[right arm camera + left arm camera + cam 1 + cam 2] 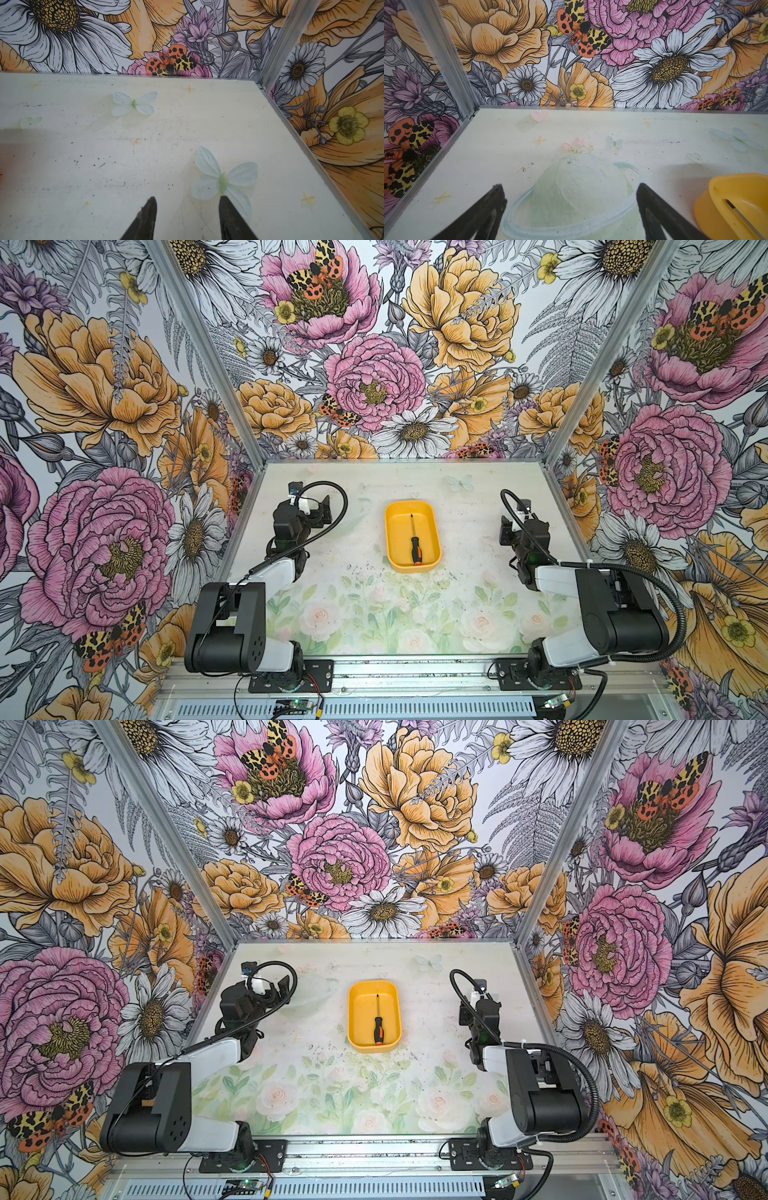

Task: Put the screwdriver in the bin
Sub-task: Reset both arms

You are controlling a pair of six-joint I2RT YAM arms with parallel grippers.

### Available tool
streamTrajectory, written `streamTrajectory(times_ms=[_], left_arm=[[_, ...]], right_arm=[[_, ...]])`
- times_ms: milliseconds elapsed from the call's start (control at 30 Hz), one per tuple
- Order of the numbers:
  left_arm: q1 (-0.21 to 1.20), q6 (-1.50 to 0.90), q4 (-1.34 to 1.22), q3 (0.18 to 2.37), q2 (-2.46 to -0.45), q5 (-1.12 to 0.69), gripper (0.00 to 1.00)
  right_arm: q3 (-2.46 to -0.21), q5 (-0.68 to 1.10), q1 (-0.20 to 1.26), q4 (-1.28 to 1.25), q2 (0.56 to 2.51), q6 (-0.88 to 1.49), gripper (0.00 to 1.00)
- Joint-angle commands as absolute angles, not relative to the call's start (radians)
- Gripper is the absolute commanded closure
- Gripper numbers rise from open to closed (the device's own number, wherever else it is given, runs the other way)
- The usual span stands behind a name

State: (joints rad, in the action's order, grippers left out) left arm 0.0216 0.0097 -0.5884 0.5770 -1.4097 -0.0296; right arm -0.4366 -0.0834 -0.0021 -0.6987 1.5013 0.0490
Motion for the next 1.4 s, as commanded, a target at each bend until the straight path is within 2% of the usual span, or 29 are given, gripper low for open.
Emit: streamTrajectory(times_ms=[0,500,833,1067,1367], left_arm=[[0.008,0.038,-0.588,0.567,-1.388,-0.028,0.01],[0.006,0.048,-0.647,0.442,-1.305,0.023,0.01],[0.003,0.032,-0.920,0.355,-1.472,0.061,0.01],[-0.050,0.006,-0.942,0.381,-1.555,-0.061,0.01],[-0.045,0.009,-0.942,0.379,-1.553,-0.054,0.01]], right_arm=[[-0.433,-0.093,-0.013,-0.765,1.508,0.074,0.50],[-0.413,-0.117,-0.013,-0.811,1.522,0.081,0.49],[-0.413,-0.116,-0.014,-0.811,1.520,0.081,0.48],[-0.413,-0.116,-0.013,-0.811,1.521,0.081,0.47],[-0.415,-0.116,-0.014,-0.811,1.522,0.081,0.44]])
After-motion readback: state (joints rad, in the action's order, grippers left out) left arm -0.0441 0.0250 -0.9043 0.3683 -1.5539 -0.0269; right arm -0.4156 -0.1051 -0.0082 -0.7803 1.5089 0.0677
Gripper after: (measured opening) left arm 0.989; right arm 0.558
